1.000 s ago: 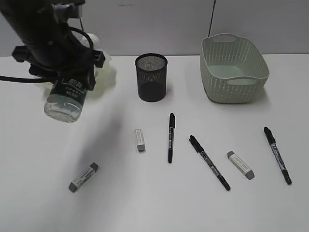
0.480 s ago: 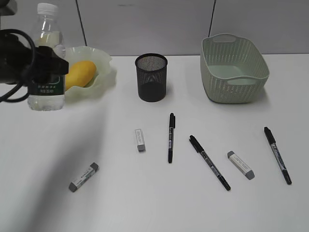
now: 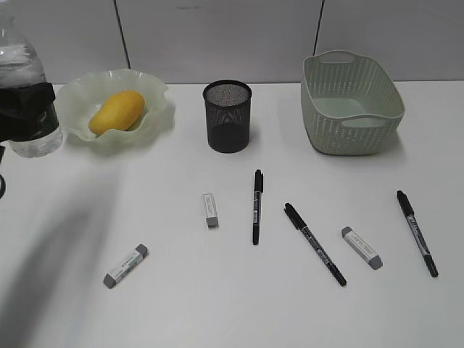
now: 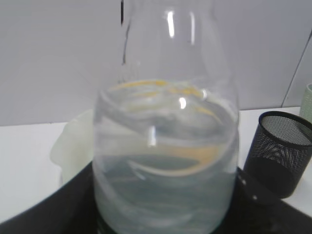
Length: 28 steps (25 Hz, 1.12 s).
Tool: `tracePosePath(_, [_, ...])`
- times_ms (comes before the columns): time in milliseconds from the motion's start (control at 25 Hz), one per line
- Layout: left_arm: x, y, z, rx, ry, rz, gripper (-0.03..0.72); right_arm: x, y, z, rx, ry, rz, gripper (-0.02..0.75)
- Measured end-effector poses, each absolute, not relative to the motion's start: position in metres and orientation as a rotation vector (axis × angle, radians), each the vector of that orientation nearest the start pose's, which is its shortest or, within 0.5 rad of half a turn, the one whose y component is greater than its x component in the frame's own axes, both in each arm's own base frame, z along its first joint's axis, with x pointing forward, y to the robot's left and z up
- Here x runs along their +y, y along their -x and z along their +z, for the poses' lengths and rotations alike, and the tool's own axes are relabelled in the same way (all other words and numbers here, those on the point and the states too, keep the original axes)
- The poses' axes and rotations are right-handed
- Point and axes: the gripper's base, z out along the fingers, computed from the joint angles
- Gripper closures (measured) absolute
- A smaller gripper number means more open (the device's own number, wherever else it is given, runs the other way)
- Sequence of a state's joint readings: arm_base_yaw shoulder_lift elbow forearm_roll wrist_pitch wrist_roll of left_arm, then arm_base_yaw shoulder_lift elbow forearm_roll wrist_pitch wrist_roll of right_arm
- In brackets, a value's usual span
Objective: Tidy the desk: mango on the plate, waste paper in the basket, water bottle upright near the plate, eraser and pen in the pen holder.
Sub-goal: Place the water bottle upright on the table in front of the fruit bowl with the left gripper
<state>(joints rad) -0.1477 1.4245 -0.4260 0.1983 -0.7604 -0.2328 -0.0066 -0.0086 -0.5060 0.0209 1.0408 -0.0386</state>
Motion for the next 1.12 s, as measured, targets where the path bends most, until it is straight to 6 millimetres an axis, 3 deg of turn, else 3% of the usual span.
tracePosePath(200, [-0.052,-0.264,0.192,1.638,-0.181,-0.284,0.203,0.002,0.006,0.281,2.009,0.033,-0.004,0.293])
tracePosePath(520, [-0.049,-0.282,0.134,1.736,-0.140,-0.235,0.203,0.002,0.006,0.281,2.009,0.033,-0.004,0.293])
tracePosePath(920, [-0.055,-0.318,0.097,1.777,-0.164,-0.226,0.203,0.002,0.006,0.281,2.009,0.033,-0.004,0.293])
tracePosePath(1120, [-0.056,-0.322,0.092,1.782,-0.168,-0.228,0.203,0.002,0.006,0.281,2.009,0.033,-0.004,0.293])
